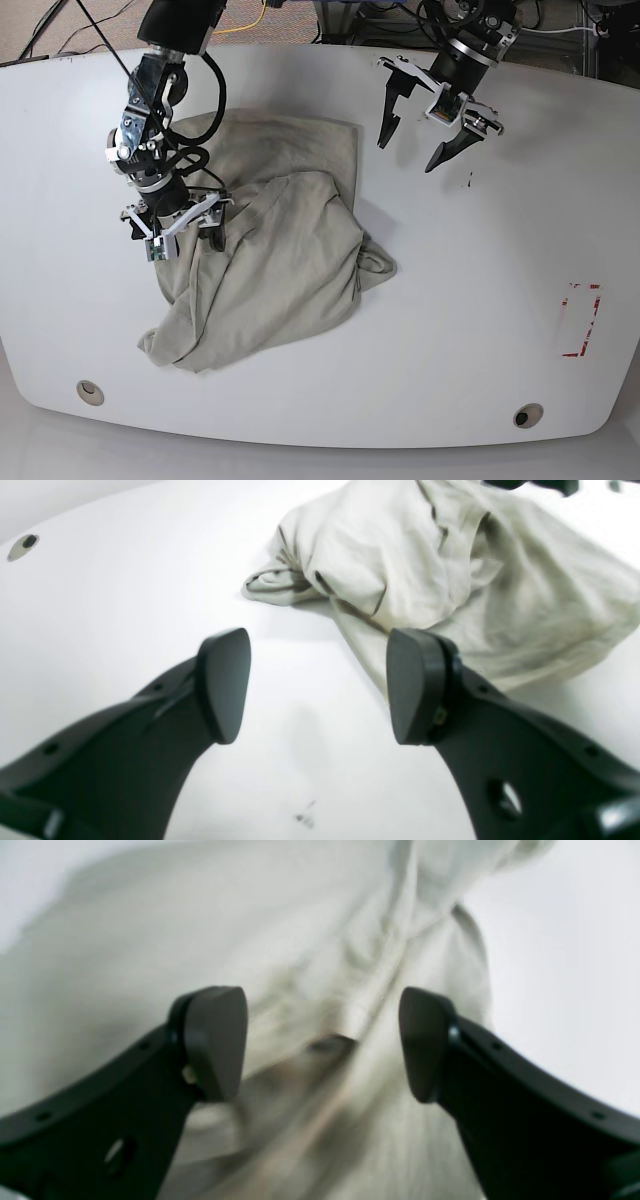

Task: Layout the t-shirt on the table in an organized manner, then fold the t-shirt properly
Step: 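Lower the right gripper onto the beige t-shirt heap and pinch fabric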

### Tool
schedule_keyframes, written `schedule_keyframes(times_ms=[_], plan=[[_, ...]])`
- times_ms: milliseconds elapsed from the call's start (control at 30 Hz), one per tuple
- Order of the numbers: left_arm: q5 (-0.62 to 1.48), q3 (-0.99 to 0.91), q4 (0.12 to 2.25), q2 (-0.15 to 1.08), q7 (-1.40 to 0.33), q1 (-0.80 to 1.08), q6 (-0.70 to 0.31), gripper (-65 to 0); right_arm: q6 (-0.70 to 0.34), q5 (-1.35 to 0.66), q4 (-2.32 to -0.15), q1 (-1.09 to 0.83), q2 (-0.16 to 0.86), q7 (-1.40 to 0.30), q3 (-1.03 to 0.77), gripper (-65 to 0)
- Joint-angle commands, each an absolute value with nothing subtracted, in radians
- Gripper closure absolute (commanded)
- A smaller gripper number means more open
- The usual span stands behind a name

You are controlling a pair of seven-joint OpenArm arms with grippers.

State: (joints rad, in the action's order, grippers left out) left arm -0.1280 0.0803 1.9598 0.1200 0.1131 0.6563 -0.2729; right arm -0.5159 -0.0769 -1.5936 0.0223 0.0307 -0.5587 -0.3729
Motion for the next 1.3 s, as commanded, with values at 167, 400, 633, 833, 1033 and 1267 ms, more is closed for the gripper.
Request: schedule_keyframes(times_ms=[167,400,633,833,1033,1267], plan=[[-0.124,0.077,1.975,0.12,0.142,0.664,-0.269,-40.3,-0.524,-0.097,-1.374,0.174,0.097,-0.496,-0.367,-46.0],[-0.124,0.077,1.963,0.119,0.142,0.664,-0.269,-40.3,-0.529,-0.097,-1.271,0.24,0.101,-0.495,-0.366,-46.0],[-0.124,0.077,1.963,0.116,0.142,0.662,-0.269,-40.3,-0.533,-0.099,-1.236,0.249,0.093,-0.495,-0.364,-46.0],[-0.124,0.077,1.962,0.116,0.13,0.657,-0.269,-40.3,-0.533,-0.099,-1.228,0.246,0.074,-0.495,-0.364,-45.5],[-0.124,0.081,1.962,0.116,0.048,0.648,-0.269,-40.3,-0.535,-0.099,-1.228,0.242,0.073,-0.495,-0.364,-35.0],[-0.122,0.082,1.963,0.116,0.035,0.621,-0.269,-40.3,-0.535,-0.099,-1.228,0.242,0.073,-0.498,-0.364,-7.9]])
